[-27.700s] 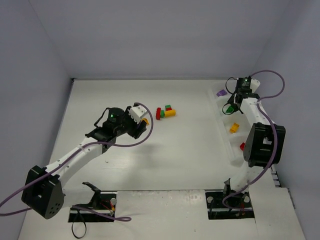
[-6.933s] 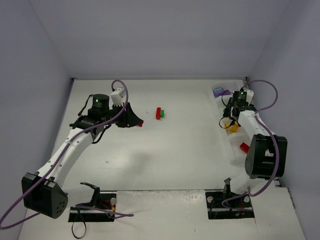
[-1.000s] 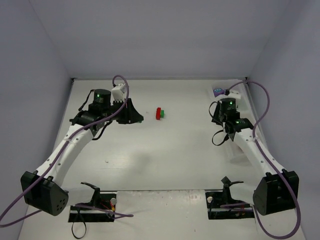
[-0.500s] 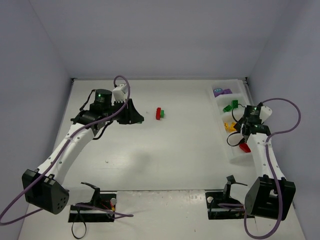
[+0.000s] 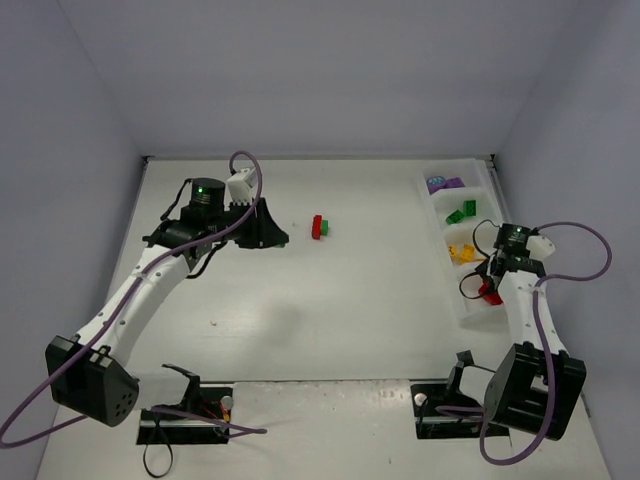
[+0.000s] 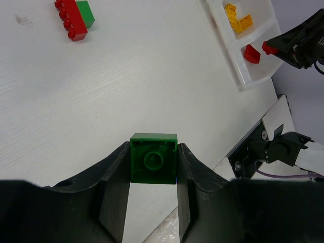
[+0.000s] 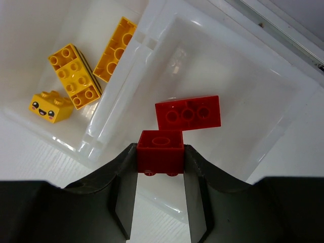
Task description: Sort the legos into containers by color
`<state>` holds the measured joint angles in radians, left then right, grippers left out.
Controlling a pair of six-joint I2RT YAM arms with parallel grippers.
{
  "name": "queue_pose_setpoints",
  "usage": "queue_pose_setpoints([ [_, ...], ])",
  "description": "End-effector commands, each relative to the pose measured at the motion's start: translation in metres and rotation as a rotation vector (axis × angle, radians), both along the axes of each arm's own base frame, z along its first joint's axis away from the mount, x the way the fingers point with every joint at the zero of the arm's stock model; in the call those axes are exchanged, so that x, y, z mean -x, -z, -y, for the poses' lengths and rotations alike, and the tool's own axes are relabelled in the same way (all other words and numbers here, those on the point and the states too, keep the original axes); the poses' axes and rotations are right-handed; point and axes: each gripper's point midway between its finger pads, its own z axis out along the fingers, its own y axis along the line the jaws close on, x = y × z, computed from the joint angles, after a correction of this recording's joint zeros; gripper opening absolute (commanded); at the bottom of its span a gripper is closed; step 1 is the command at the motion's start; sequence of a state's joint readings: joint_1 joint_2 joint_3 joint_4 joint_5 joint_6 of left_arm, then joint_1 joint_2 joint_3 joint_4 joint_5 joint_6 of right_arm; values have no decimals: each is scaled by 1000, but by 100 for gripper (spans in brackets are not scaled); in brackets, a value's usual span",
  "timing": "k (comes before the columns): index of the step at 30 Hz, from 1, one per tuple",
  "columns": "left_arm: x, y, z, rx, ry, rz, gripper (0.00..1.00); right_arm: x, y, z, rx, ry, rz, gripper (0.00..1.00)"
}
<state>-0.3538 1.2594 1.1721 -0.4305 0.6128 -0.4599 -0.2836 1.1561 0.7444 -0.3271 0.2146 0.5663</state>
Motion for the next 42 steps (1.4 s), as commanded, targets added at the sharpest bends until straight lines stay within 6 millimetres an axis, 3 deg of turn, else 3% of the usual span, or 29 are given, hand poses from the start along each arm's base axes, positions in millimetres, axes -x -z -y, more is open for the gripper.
queue_pose_setpoints([
  [1,-9,-31,6,42,31,108,0,3,3,9,-8,80,4,27],
  [3,-9,-31,7,44,32,108,0,0,1,8,-16,71,13,44],
  [6,-9,-31,7,47,32,109,0,-8,-8,6,-19,29,34,58],
  [12,-12,-30,9,54,27,95,0,-17,-29,-3,-1,-57,104,68],
  [15,-15,-30,10,63,14,86,0,-35,-49,-23,-1,-200,187,68],
  [18,-21,-32,12,85,-12,76,0,-64,-85,-71,2,-442,330,68],
  [20,-27,-35,15,106,-35,64,0,-79,-119,-119,-4,-636,472,68],
  [21,-28,-35,16,116,-42,58,0,-82,-131,-132,-3,-687,511,68],
  [25,-37,-45,21,168,-79,64,0,-87,-174,-213,0,-1011,663,67],
  [26,-38,-47,23,187,-88,48,0,-83,-189,-243,-9,-1113,726,68],
  [29,-38,-49,31,217,-64,31,0,-75,-214,-289,2,-1317,822,77],
  [30,-39,-53,33,225,-57,28,0,-68,-212,-313,-21,-1411,824,79],
  [32,-37,-53,36,227,-41,16,0,-67,-226,-333,9,-1503,857,80],
  [33,-36,-57,36,231,-36,20,0,-65,-221,-348,-5,-1555,846,80],
  [38,-28,-62,41,236,14,8,0,-52,-235,-391,-23,-1752,893,79],
  [42,-24,-63,40,230,21,7,0,-48,-227,-416,-18,-1874,879,77],
])
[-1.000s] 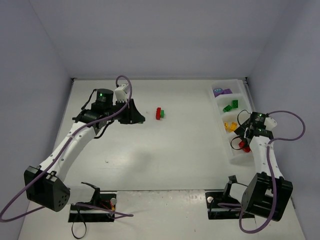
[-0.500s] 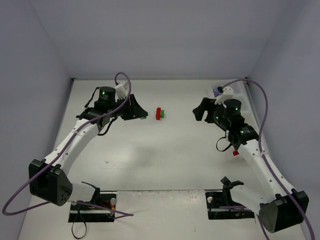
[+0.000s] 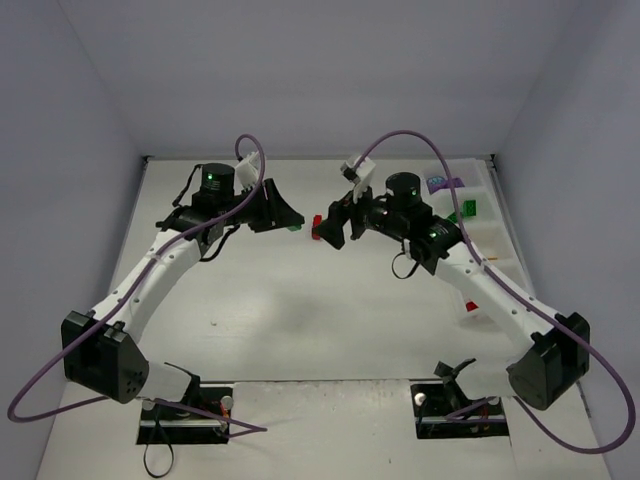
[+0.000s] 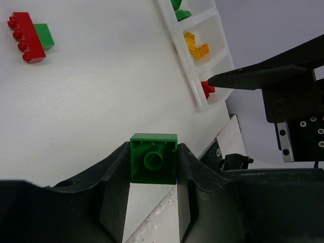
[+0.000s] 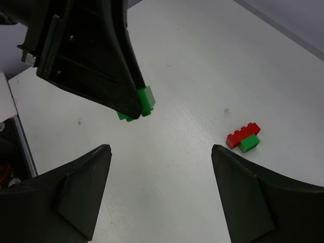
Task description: Sort the legos into containers by color
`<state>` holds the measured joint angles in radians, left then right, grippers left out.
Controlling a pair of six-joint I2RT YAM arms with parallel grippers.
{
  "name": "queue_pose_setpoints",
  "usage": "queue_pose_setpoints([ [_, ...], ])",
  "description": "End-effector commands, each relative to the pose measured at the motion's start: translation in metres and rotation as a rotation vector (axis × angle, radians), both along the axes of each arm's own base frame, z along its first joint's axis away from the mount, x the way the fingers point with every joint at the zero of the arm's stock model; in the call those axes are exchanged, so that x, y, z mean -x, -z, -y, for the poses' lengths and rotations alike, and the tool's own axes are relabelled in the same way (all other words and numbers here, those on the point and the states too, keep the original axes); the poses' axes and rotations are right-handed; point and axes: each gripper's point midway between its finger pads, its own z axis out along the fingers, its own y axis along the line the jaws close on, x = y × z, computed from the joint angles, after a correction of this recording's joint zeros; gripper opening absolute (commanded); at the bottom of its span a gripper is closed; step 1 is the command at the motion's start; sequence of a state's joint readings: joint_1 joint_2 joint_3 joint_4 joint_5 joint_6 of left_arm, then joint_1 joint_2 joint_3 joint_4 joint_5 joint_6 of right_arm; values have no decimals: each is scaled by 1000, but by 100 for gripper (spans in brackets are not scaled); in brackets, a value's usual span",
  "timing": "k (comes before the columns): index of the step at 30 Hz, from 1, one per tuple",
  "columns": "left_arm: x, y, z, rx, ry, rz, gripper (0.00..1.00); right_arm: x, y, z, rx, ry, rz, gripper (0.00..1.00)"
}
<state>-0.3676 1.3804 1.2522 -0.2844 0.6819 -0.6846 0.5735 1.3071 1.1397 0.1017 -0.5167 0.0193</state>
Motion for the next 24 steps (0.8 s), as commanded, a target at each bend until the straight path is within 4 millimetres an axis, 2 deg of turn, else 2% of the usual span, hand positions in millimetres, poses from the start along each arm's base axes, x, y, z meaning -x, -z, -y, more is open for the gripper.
queue_pose_setpoints([
  [1,5,-38,6,50,40,93,0,5,-36,-27,-35,-146,153,76],
  [6,8,-37,5,46,45,88,0,13,-41,-47,-27,-229,185,73],
  [10,8,-39,5,49,45,86,0,12,-33,-55,-3,-259,181,70],
  [14,10,-40,6,53,48,85,0,12,-29,-63,4,-283,176,61],
  [24,12,-41,7,70,37,72,0,7,-17,-73,28,-298,176,59],
])
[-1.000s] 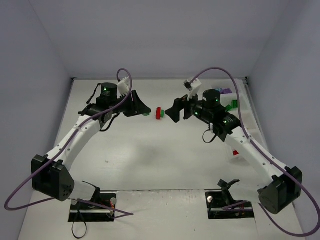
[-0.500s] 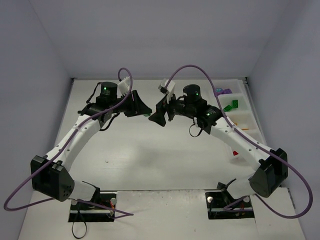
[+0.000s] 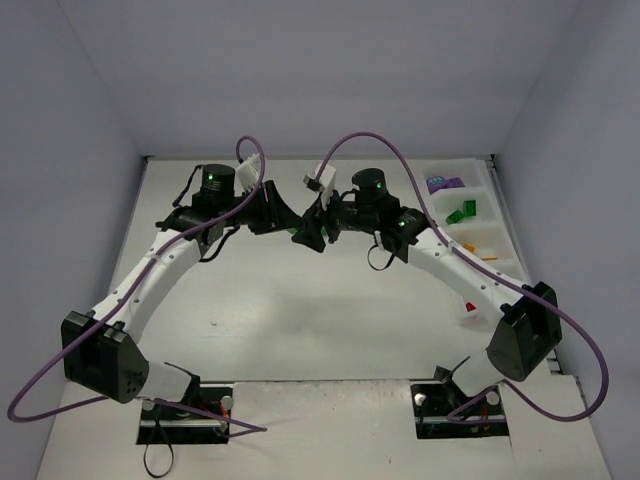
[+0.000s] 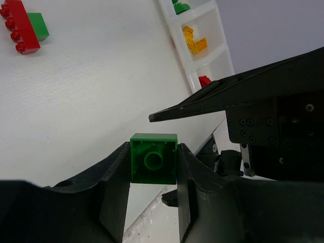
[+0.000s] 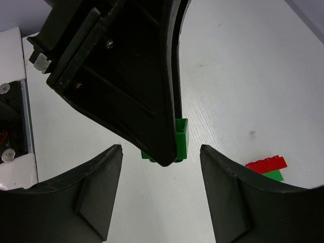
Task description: Sort the legos into containers by color
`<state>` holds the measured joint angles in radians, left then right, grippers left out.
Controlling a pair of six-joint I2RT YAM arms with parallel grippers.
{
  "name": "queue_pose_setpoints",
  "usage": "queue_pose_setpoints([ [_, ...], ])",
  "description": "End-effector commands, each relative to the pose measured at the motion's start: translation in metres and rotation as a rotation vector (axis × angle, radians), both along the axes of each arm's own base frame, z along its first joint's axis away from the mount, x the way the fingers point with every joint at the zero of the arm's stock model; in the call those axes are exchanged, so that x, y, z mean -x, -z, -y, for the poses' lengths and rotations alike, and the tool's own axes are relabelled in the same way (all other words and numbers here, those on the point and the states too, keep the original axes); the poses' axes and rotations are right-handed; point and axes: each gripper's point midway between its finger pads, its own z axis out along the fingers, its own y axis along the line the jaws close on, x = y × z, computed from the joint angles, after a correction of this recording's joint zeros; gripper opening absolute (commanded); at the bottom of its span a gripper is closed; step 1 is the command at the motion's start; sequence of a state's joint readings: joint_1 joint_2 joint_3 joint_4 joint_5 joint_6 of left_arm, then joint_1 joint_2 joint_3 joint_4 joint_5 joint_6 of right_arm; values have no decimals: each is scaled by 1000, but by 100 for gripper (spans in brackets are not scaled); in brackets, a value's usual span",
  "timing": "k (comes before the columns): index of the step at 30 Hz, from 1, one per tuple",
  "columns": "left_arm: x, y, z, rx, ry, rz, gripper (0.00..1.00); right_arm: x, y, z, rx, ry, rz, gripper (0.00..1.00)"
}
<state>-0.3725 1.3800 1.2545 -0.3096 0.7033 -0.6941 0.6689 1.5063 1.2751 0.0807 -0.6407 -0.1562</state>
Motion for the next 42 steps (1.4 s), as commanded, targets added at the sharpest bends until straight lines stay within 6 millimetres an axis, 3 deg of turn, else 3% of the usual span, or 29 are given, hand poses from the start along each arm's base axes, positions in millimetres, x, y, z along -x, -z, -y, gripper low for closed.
queue_pose_setpoints([
  [1,5,-42,5,65,18,102,0,0,-39,-14,-70,-45,106,59],
  [7,7,-39,7,64,19,92,0,-1,-39,-18,-75,-45,112,50],
  [10,7,-39,8,67,17,89,0,-1,-39,-18,-74,-43,116,37],
  [13,7,-39,7,67,14,90,0,-3,-35,-16,-68,-29,111,15],
  [16,7,-37,6,61,8,88,0,-5,-26,-12,-49,-5,105,0],
  [19,6,-34,6,55,2,81,14,-5,-13,-6,-23,21,93,0],
  [22,6,-32,5,49,1,80,51,-7,-3,2,2,60,88,0],
  [23,6,-30,3,40,-7,75,69,-6,6,6,17,68,77,0],
  [26,1,-29,-5,1,-54,92,80,-9,27,18,57,113,51,0],
  [28,-5,-30,-15,-41,-110,129,81,-15,39,29,80,159,32,0],
  [30,-7,-29,-30,-93,-175,144,82,-25,57,46,115,235,8,0],
  [34,-18,-14,-74,-239,-364,176,83,-70,73,113,91,532,-105,0],
  [36,-12,-4,-88,-281,-410,172,85,-100,74,170,94,777,-116,0],
  [37,-11,0,-92,-299,-427,171,85,-107,69,188,84,859,-112,0],
  [38,-9,14,-101,-339,-459,149,85,-118,66,218,62,981,-129,0],
  [42,4,37,-121,-405,-521,117,85,-141,62,309,89,1337,-136,0],
])
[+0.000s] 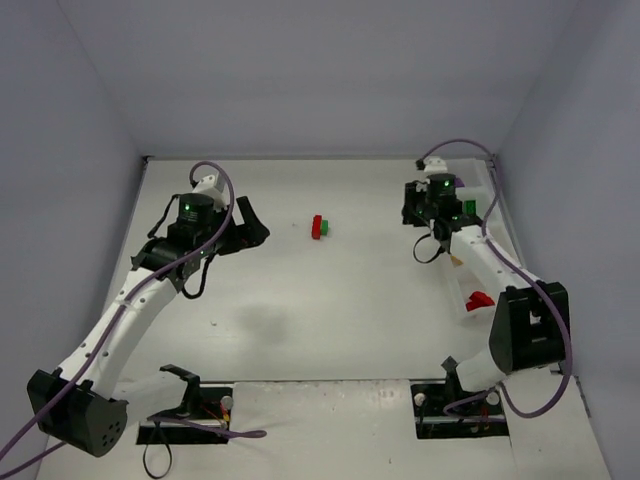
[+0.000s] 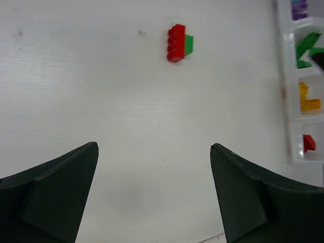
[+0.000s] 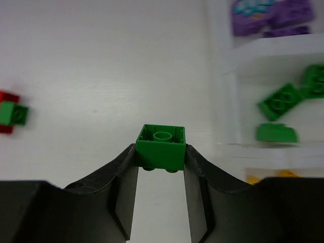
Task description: Sort the legos into containers by color
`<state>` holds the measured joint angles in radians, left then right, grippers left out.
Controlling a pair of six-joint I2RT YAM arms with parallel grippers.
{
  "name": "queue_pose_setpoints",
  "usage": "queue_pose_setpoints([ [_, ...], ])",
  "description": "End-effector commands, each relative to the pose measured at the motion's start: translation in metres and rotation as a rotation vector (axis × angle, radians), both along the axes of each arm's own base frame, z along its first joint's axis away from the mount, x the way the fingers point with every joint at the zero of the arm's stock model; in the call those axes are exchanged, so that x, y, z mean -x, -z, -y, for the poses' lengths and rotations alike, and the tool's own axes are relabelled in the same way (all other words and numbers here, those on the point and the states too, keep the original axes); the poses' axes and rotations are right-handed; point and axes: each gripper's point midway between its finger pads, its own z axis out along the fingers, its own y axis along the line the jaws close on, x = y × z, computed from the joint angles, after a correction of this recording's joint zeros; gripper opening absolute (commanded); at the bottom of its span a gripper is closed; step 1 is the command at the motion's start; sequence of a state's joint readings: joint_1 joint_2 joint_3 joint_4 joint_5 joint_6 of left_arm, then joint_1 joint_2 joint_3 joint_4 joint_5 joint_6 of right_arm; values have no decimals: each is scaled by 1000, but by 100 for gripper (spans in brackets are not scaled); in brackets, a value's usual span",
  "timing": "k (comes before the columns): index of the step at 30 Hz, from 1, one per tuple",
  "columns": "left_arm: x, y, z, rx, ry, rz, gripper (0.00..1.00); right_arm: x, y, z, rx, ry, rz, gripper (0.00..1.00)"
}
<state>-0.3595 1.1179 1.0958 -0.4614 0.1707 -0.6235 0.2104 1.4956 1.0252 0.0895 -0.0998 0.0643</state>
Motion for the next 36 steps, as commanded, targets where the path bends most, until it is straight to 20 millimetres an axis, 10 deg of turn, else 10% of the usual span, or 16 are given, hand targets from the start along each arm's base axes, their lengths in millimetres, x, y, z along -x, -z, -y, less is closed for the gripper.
queue_pose_setpoints([
  [1,2,12,-26,-92,-99,4,85,-31,-54,69,23,344,143,0],
  [12,18,25,-40,-146,-99,23,85,-70,-17,161,41,595,52,7],
  [22,7,26,-30,-146,-52,20,85,-88,19,153,29,548,-35,28],
  [36,-16,28,-11,-122,-6,2,85,-87,2,143,-2,507,-12,50],
])
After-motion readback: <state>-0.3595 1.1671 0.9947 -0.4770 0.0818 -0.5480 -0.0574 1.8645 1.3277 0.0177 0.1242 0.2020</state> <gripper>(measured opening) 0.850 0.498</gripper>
